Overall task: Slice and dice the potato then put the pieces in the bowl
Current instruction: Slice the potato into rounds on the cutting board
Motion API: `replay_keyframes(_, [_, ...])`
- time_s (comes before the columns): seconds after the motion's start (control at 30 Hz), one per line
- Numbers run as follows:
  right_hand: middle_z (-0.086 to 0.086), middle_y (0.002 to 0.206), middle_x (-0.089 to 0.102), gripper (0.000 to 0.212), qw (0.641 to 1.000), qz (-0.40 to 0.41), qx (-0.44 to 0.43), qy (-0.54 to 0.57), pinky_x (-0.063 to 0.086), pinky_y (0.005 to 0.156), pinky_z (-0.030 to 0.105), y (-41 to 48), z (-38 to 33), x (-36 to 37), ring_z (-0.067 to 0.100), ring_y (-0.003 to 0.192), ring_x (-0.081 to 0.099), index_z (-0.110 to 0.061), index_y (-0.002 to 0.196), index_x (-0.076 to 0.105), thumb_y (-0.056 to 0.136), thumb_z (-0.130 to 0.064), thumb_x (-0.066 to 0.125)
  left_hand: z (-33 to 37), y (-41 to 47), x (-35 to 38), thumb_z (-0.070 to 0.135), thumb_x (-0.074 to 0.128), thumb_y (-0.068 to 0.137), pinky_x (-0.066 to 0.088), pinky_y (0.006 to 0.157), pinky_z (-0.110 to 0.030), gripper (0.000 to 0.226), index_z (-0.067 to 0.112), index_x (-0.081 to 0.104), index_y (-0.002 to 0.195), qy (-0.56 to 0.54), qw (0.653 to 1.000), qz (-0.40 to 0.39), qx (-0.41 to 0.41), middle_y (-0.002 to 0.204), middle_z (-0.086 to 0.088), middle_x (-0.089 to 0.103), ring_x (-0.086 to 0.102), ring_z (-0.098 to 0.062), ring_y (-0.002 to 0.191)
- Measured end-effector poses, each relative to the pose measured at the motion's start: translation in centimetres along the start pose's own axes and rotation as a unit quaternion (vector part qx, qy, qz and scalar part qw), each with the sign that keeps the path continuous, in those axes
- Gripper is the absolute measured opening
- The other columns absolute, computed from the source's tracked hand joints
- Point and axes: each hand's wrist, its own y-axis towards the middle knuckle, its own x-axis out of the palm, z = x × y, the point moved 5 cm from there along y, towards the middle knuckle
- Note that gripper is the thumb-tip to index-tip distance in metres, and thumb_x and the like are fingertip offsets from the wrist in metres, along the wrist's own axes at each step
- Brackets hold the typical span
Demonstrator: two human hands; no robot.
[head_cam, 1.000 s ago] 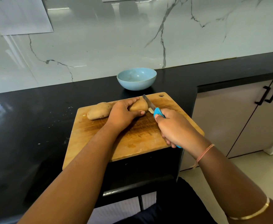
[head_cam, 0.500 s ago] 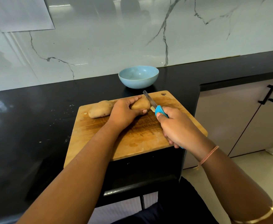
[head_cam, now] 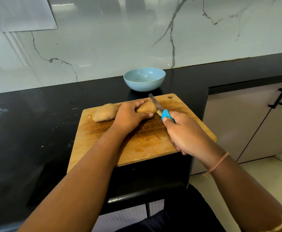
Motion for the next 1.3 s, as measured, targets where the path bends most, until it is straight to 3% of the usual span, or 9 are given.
replay_keyframes(0.27, [0.009, 0.064, 0.052, 0.028, 0.996, -0.078, 0.039, -0.030, 0.033, 0.032, 0.013, 1.2, -2.5, -1.7, 0.009, 0.028, 0.041, -0.010, 0.124, 0.041, 0.099, -0.023, 0.037, -0.1, 0.1, 0.2, 0.021, 0.075, 0.079, 0.034, 0.105, -0.024, 0.064, 0.022, 0.051, 0.137, -0.001, 1.000, -0.004, 0.012, 0.141, 0.003, 0.051, 0.044, -0.013, 0.130])
replay_keyframes(0.33, [0.009, 0.058, 0.048, 0.017, 0.992, -0.102, 0.076, -0.016, 0.031, 0.032, 0.010, 1.7, -3.1, -1.9, 0.008, 0.022, 0.038, -0.008, 0.107, 0.044, 0.099, -0.022, 0.038, -0.2, 0.1, 0.2, 0.020, 0.076, 0.078, 0.033, 0.104, -0.022, 0.064, 0.021, 0.052, 0.137, -0.008, 1.000, -0.004, 0.019, 0.140, 0.003, 0.052, 0.045, -0.012, 0.129])
replay_keyframes(0.4, [0.008, 0.057, 0.045, 0.024, 0.988, -0.113, 0.103, -0.026, 0.030, 0.033, 0.011, 2.4, -3.5, -1.7, 0.011, 0.028, 0.040, -0.006, 0.083, 0.041, 0.100, -0.022, 0.036, -0.2, 0.1, 0.2, 0.019, 0.077, 0.078, 0.032, 0.102, -0.018, 0.063, 0.021, 0.053, 0.136, -0.005, 1.000, -0.001, 0.030, 0.138, 0.004, 0.054, 0.047, -0.010, 0.127])
replay_keyframes(0.5, [0.008, 0.059, 0.044, 0.032, 0.980, -0.138, 0.134, -0.053, 0.033, 0.035, 0.017, 3.0, -3.4, -1.0, 0.014, 0.044, 0.039, -0.008, 0.075, 0.036, 0.101, -0.026, 0.032, -0.2, 0.1, 0.2, 0.019, 0.076, 0.079, 0.031, 0.097, -0.014, 0.060, 0.020, 0.054, 0.135, 0.000, 0.999, 0.003, 0.043, 0.136, 0.003, 0.056, 0.048, -0.007, 0.123])
replay_keyframes(0.73, [0.008, 0.064, 0.051, 0.024, 0.992, -0.099, 0.066, -0.041, 0.036, 0.035, 0.014, 1.4, -2.4, -0.5, 0.011, 0.037, 0.042, -0.012, 0.119, 0.042, 0.099, -0.024, 0.039, -0.3, 0.3, 0.2, 0.026, 0.075, 0.080, 0.038, 0.107, -0.029, 0.062, 0.023, 0.051, 0.138, 0.015, 1.000, 0.010, 0.021, 0.139, 0.002, 0.054, 0.048, -0.014, 0.126])
replay_keyframes(0.9, [0.008, 0.071, 0.052, 0.014, 0.990, -0.093, 0.079, -0.067, 0.041, 0.039, 0.019, -0.9, -1.1, -1.0, 0.014, 0.043, 0.046, -0.013, 0.103, 0.043, 0.098, -0.024, 0.037, -0.3, 0.3, 0.1, 0.029, 0.072, 0.082, 0.038, 0.104, -0.028, 0.062, 0.024, 0.049, 0.139, 0.016, 1.000, 0.015, 0.009, 0.139, 0.001, 0.053, 0.048, -0.016, 0.126])
replay_keyframes(1.0, [0.009, 0.080, 0.057, 0.029, 0.985, -0.068, 0.041, -0.155, 0.044, 0.040, 0.021, -1.9, -0.5, -1.5, 0.014, 0.046, 0.050, -0.017, 0.126, 0.042, 0.099, -0.026, 0.038, -0.2, 0.3, 0.2, 0.029, 0.071, 0.083, 0.039, 0.103, -0.028, 0.062, 0.024, 0.048, 0.139, 0.018, 1.000, 0.019, 0.008, 0.139, 0.001, 0.052, 0.048, -0.016, 0.126])
replay_keyframes(1.2, [0.003, 0.090, 0.054, 0.029, 0.978, -0.027, 0.003, -0.208, 0.047, 0.065, 0.030, -1.6, 0.3, -2.1, 0.017, 0.074, 0.054, -0.016, 0.121, 0.050, 0.098, -0.030, 0.039, -0.2, -0.1, 0.0, 0.026, 0.072, 0.084, 0.040, 0.093, -0.023, 0.058, 0.025, 0.049, 0.137, 0.016, 0.999, 0.010, 0.026, 0.134, 0.004, 0.054, 0.050, -0.012, 0.117])
replay_keyframes(1.3, [0.002, 0.081, 0.052, 0.028, 0.976, 0.001, 0.007, -0.217, 0.045, 0.057, 0.030, -0.4, 0.6, -3.1, 0.017, 0.062, 0.051, -0.018, 0.120, 0.051, 0.096, -0.028, 0.040, -0.2, -0.3, 0.0, 0.024, 0.072, 0.084, 0.041, 0.094, -0.023, 0.057, 0.024, 0.050, 0.136, 0.012, 0.999, 0.006, 0.035, 0.132, 0.003, 0.055, 0.050, -0.011, 0.114])
